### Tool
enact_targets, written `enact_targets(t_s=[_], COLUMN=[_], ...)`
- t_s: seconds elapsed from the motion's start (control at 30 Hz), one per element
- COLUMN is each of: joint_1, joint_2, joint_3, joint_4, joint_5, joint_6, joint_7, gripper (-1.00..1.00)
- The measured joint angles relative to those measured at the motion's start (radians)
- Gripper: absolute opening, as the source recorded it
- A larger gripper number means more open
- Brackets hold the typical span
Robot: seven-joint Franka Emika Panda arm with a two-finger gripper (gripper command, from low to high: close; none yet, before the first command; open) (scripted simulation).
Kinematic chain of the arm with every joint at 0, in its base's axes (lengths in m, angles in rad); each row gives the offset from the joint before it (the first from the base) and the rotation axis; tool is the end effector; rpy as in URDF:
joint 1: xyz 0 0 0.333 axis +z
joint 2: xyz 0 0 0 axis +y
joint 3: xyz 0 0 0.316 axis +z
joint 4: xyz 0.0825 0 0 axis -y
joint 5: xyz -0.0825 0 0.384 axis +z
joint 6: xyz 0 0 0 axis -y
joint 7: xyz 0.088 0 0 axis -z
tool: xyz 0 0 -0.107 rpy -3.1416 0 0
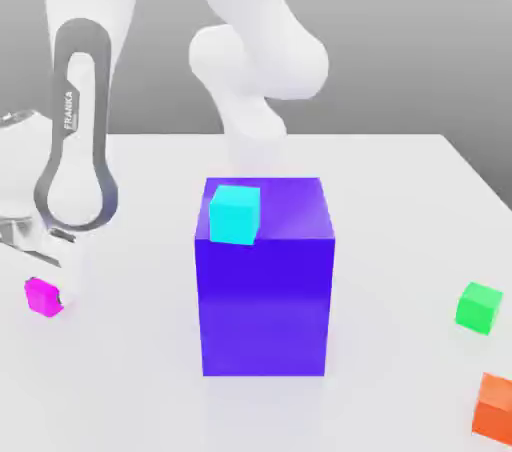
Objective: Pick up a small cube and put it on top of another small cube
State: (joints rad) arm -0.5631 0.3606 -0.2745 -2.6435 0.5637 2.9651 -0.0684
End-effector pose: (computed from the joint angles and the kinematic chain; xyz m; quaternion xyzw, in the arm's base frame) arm 0.2310 -0.3302 0.1281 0.7934 -0.6087 0.0000 0.0009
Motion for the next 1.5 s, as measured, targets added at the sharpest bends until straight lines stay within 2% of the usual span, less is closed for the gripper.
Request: enact_targets(t_s=[0.07,0.17,0.37,0.43,0.73,1.3,1.4,1.5], joint_1=[-0.013,0.048,0.176,0.196,0.485,1.243,1.354,1.330], joint_2=[0.009,-0.037,-0.193,-0.225,-0.265,-0.333,-0.342,-0.323], joint_3=[0.015,-0.058,-0.239,-0.238,0.035,0.456,0.459,0.420], joint_4=[0.003,-0.011,-0.058,-0.040,0.042,0.163,0.110,0.035], joint_5=[0.010,-0.048,-0.291,-0.339,-0.384,-0.470,-0.514,-0.567], joint_6=[0.006,-0.027,-0.125,-0.140,-0.187,-0.285,-0.308,-0.303], joint_7=[-0.008,0.036,0.221,0.248,0.223,0.178,0.215,0.271], gripper=[-1.00,-1.00,-1.00,-1.00,-1.00,-1.00,-1.00,-1.00])
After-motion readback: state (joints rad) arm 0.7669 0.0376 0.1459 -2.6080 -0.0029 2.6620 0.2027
